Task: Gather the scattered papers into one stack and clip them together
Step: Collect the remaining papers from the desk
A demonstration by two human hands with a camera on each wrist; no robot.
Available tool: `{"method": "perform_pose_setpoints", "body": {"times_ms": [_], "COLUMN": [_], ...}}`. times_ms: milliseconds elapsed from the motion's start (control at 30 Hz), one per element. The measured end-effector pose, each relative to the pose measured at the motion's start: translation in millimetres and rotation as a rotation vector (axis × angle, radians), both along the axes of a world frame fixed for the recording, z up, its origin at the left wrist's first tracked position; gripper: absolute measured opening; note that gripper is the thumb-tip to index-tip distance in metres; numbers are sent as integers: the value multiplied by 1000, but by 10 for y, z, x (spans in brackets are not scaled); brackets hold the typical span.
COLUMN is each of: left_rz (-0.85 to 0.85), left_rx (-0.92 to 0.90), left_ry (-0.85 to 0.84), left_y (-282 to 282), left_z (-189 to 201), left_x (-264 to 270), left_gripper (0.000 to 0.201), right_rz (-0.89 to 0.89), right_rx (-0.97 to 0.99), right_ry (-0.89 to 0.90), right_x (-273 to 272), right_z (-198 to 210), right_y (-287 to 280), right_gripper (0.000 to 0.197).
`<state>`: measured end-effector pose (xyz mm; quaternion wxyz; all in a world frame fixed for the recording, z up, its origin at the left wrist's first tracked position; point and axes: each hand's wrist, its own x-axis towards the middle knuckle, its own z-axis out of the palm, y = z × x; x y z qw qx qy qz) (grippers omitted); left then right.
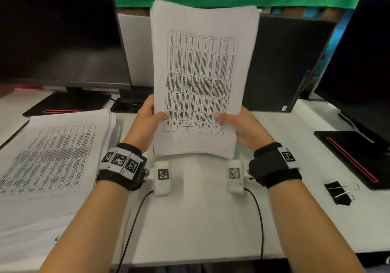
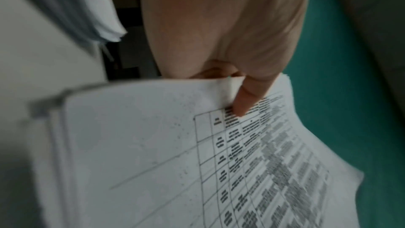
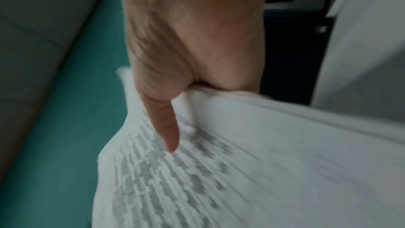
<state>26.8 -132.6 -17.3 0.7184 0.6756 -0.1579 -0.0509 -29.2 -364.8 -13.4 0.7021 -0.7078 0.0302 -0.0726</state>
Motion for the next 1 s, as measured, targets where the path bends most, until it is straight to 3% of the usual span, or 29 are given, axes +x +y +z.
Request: {"method": "perform_pose_setpoints", "body": {"times_ms": [100,200,300,467,567,600,733,900,1000], "left_rz": [26,27,-57,-184,-282,-283,-137,-231,-51], "left_rx": [54,85,40,163,265,255,83,393,253], "left_ry": [-147,-281,-328,-153,-108,-127,-126,4,3], "left_y": [19,103,269,489,453,420,358,493,754], "left_z": [431,797,986,684,569,607,667,199,337], "left_x": [-106,-203,-294,-405,-483,-512,-536,-509,-382], "left_gripper": [29,38,41,36,50,46,27,29,27], "right_rz": [-48,-32,9,182,99,65,75,202,182], "right_rx": [45,-13,-75,-149,-70,-33,46,-204,-199], "right_ry": [-178,-331,-340,-120,-93,-112,-145,253,195], "right_x": [-79,-181,-286,-439,-412,-399,-371,-396,-366], "right_z": [454,754,892,685,588,613,634,48,138], "right_y": [128,251,257,246,355,409,561,533,670], "right_gripper": [44,40,46,48,51,51,47,41,38]}}
